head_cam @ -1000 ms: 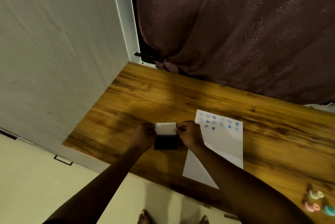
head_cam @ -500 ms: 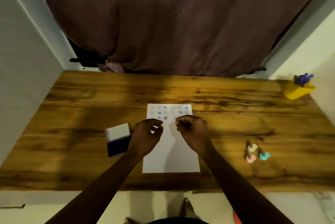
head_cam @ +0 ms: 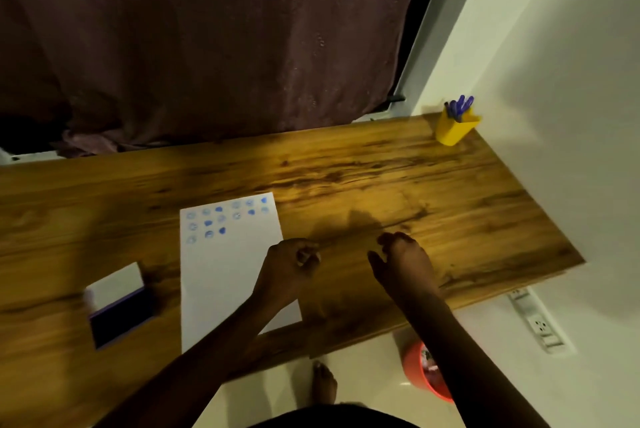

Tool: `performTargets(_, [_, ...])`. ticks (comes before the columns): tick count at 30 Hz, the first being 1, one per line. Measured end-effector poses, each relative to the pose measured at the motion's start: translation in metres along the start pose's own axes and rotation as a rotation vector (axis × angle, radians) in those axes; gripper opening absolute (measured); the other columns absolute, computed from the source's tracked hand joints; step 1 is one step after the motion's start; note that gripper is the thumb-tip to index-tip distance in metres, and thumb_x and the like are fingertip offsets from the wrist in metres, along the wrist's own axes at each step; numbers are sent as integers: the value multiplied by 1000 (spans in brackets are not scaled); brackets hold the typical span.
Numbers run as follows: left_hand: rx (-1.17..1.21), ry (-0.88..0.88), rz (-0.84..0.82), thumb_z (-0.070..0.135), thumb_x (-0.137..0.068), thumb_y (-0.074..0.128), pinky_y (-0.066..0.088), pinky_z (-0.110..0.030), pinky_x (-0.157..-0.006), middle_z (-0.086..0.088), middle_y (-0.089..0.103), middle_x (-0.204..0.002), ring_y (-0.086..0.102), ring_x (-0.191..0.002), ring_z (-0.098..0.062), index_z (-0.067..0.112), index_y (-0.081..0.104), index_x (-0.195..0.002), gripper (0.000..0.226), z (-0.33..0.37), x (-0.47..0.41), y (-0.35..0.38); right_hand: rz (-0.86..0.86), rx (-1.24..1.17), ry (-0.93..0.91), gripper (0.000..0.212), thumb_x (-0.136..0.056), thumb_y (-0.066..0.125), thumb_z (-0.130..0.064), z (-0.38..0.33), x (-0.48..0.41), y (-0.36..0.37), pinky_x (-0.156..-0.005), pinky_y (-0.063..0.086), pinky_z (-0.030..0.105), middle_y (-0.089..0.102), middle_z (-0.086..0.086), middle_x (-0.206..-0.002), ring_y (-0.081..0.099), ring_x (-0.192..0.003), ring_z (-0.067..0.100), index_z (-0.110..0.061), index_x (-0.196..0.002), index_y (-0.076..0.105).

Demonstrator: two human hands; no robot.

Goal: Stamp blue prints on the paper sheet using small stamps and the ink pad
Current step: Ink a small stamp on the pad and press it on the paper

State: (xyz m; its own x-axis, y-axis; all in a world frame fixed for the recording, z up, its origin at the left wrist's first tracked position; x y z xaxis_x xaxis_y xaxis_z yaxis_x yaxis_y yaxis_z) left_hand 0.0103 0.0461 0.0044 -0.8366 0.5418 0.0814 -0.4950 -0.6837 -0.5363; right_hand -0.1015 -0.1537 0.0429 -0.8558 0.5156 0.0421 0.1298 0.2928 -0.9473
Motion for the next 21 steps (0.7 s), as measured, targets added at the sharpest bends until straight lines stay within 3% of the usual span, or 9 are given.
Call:
performTargets(3, [4,-38,-28,22,-92,75,56,-25,-86,-4,79,-105,73,-93,-16,14,77,-112,22,0,-2,17,-66,126,17,34,-89,66,-41,22,3,9,-76,56,35,69,9,-107,69,-97,28,-15,-112,66])
performTargets(9, [9,-66,-88,18,-92,74,57,-32,-93,-6,75,-115,68,-94,-14,12,73,-116,25,1,-3,35,-122,132,35,36,-93,61,-36,37,0,27,-83,56,38,69,10,-115,68,-105,31,-14,-122,61])
performTargets(12, [19,-47,-109,18,-93,73,55,-25,-90,-4,76,-118,70,-96,-15,14,73,-117,25,4,-2,37,-107,85,43,26,-93,63,-36,38,-5,28,-73,52,34,72,11,-102,70,-96,32,-13,-105,64])
performTargets(16, [75,2,-119,17,-93,73,57,-28,-95,-8,75,-119,72,-103,-20,10,72,-120,28,13,3,33,-42,-143,66,46,-90,69,-46,27,-13,22,-51,36,29,62,4,-54,66,-56,22,-11,-61,62])
performTargets(19, [110,27,-124,10,-91,73,52,-18,-92,-11,75,-117,71,-109,-25,12,73,-119,28,17,6,23,-94,-542,158,47,-85,72,-54,4,-12,18,-48,49,25,68,2,-50,65,-43,12,-16,-57,71])
performTargets(21, [247,39,-132,4,-92,71,54,-27,-100,-10,74,-119,70,-113,-26,16,72,-122,32,21,9,15,-144,-800,226,36,-83,77,-48,-15,-9,18,-43,48,25,73,3,-56,65,-43,13,-17,-65,77])
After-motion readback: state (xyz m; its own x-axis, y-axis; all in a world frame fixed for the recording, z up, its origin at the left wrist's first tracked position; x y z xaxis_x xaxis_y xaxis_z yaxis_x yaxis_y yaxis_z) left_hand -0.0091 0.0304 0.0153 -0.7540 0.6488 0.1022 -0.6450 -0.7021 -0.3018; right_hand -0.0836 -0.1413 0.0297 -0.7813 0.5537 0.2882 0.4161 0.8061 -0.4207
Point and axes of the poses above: each hand's wrist, its own x-axis away from the middle knuckle, its own y-axis out of the palm, z = x × y, the point moved 5 cm from there along -x, towards the middle knuckle
